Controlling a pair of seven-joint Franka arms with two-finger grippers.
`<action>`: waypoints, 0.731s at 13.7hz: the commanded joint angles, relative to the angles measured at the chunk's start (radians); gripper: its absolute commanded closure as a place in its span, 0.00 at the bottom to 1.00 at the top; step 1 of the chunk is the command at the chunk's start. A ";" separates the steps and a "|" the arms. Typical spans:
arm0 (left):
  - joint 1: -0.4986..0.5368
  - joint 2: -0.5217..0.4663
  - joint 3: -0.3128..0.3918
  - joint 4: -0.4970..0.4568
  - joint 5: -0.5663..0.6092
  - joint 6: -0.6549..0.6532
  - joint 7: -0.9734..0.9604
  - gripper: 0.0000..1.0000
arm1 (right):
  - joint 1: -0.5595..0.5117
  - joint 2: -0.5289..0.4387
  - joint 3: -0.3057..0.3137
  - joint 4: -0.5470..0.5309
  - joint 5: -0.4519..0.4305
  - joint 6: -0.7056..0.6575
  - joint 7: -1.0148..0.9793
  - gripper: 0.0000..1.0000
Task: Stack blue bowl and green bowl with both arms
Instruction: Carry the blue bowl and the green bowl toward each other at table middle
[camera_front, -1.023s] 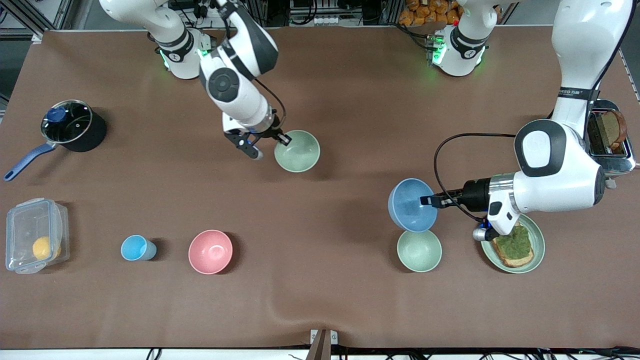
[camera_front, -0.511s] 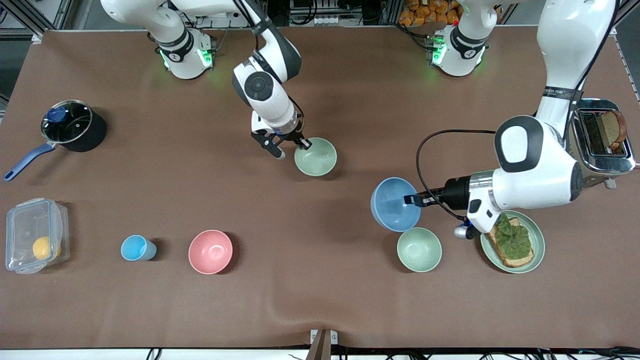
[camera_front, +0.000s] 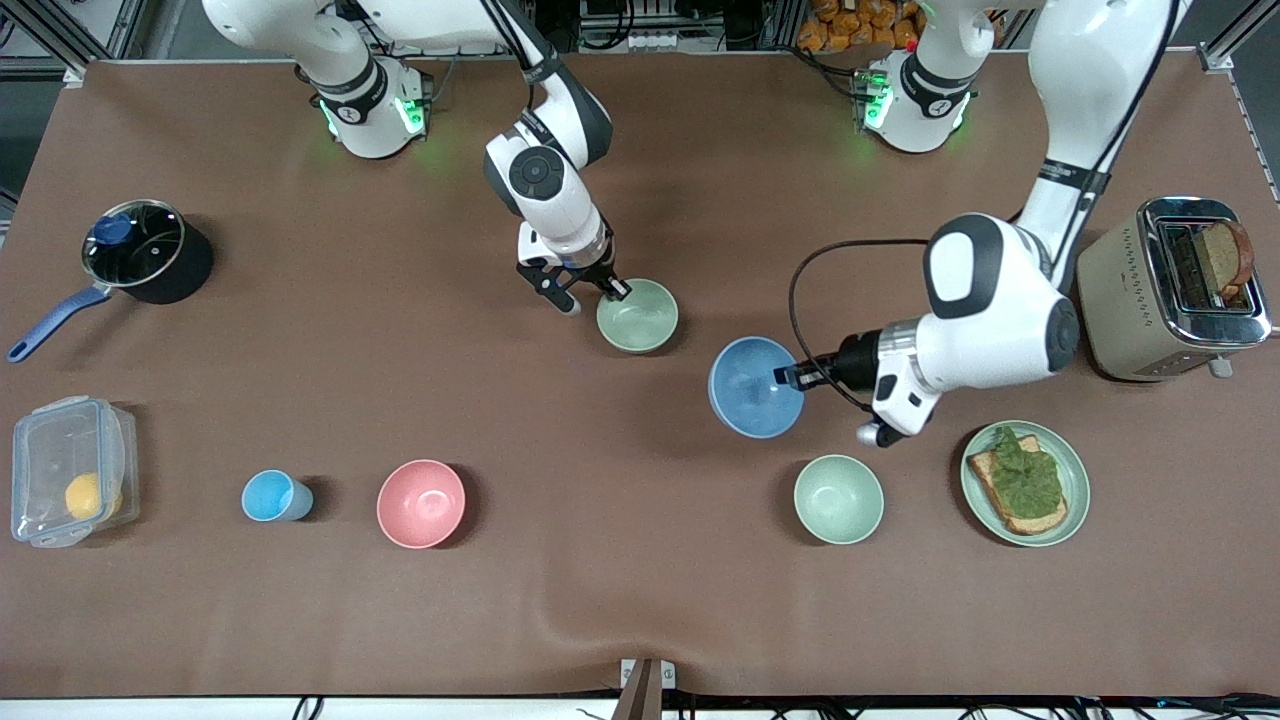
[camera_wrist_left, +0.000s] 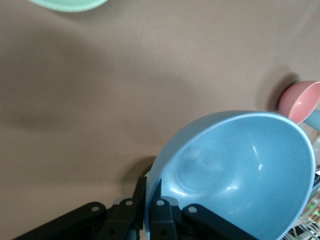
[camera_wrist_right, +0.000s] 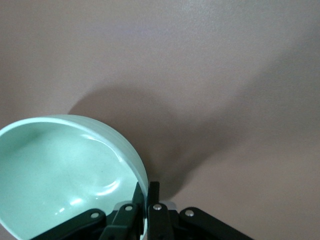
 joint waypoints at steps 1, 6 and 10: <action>0.002 -0.081 -0.022 -0.097 0.008 0.033 -0.036 1.00 | 0.014 -0.024 -0.013 -0.015 0.006 -0.009 0.014 0.00; -0.065 -0.064 -0.046 -0.139 0.006 0.114 -0.090 1.00 | -0.055 -0.158 -0.086 0.084 -0.001 -0.485 -0.128 0.00; -0.182 -0.044 -0.046 -0.200 0.006 0.256 -0.157 1.00 | -0.117 -0.171 -0.110 0.143 0.005 -0.553 -0.135 0.00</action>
